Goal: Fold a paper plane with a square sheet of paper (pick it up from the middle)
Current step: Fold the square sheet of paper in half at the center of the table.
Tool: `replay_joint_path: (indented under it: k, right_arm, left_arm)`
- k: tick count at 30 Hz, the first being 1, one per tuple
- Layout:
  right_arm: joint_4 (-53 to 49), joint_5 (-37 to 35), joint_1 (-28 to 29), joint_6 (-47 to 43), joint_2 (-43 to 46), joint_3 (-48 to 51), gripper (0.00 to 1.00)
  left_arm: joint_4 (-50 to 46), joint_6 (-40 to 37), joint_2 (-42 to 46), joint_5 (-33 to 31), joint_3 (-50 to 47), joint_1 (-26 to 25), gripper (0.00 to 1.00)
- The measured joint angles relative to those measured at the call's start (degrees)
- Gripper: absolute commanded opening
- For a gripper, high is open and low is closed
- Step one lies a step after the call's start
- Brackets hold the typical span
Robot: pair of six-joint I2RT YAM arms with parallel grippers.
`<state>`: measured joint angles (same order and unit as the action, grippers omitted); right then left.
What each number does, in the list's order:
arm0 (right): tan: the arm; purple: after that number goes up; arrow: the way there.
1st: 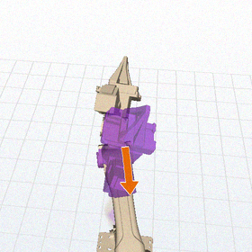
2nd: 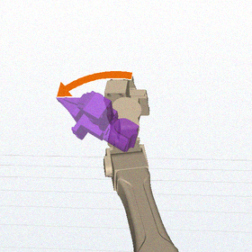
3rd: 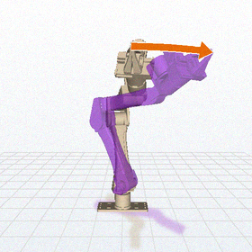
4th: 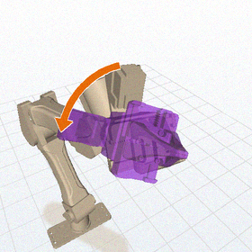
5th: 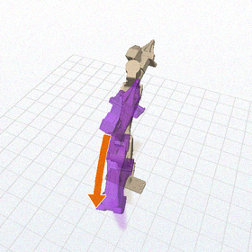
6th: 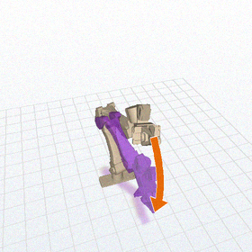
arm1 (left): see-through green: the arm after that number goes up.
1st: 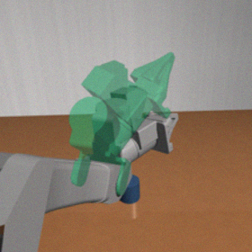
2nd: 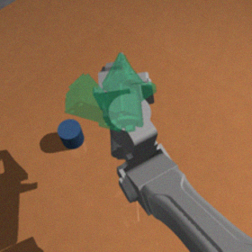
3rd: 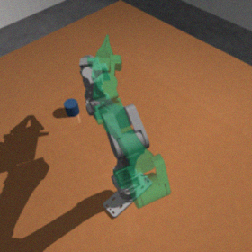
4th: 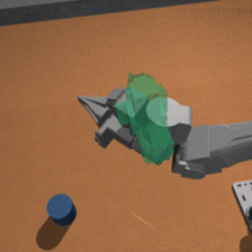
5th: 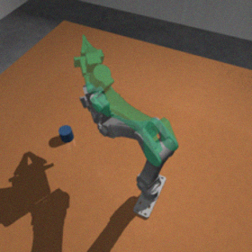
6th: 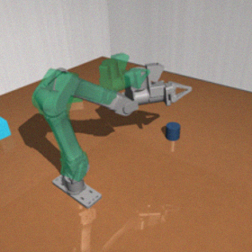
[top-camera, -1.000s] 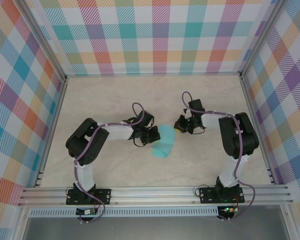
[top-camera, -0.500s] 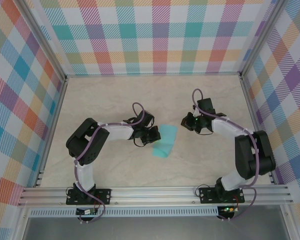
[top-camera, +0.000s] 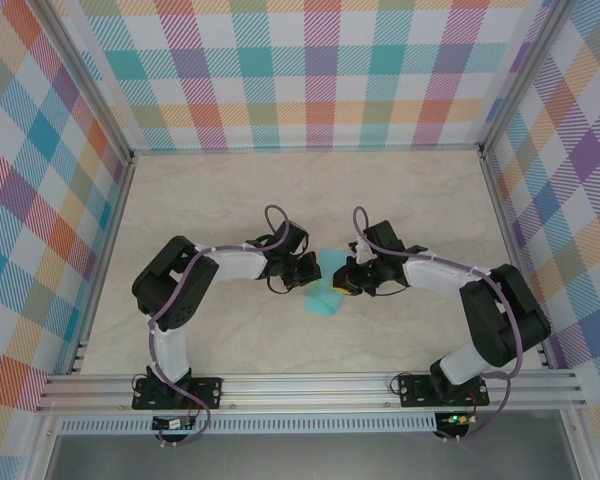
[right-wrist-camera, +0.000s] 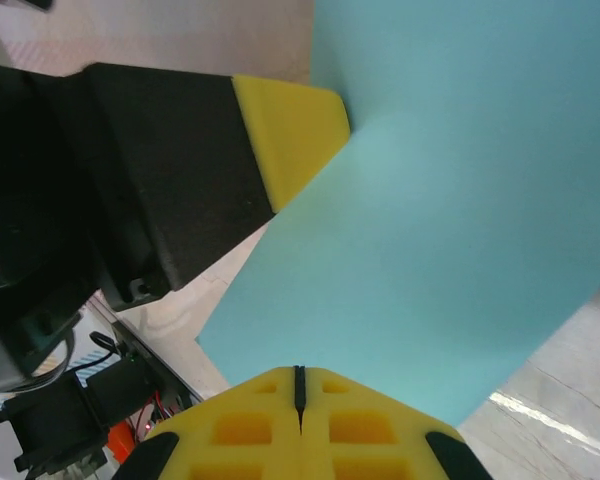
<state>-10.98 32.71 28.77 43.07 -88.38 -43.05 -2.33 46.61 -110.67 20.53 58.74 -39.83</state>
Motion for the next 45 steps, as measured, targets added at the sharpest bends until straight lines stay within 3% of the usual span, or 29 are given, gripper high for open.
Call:
replay_joint_path:
  k: [23, 29, 33, 40, 45]
  right_arm:
    - [4.0, 0.0, 2.5, 0.7, -5.6, 5.4, 0.0]
    - [9.6, -0.5, 2.6, -2.4, -2.6, 10.4, 0.0]
    - [6.6, -2.1, 2.9, -5.0, 1.5, 12.4, 0.0]
    - [-0.7, -4.9, 3.1, -8.0, 8.7, 9.3, 0.0]
    - [1.6, -4.9, 3.2, -8.9, 3.8, 3.7, 0.0]
  left_arm:
    - [0.5, 0.0, 0.0, 0.0, -0.2, 0.0, 0.0]
    - [0.9, 0.0, 0.0, 0.0, -0.5, 0.0, 0.0]
    - [1.1, 0.0, 0.0, 0.0, -0.6, 0.0, 0.0]
    - [1.4, 0.0, 0.0, 0.0, -0.8, 0.0, 0.0]
    - [1.4, 0.0, 0.1, 0.0, -0.8, 0.0, 0.0]
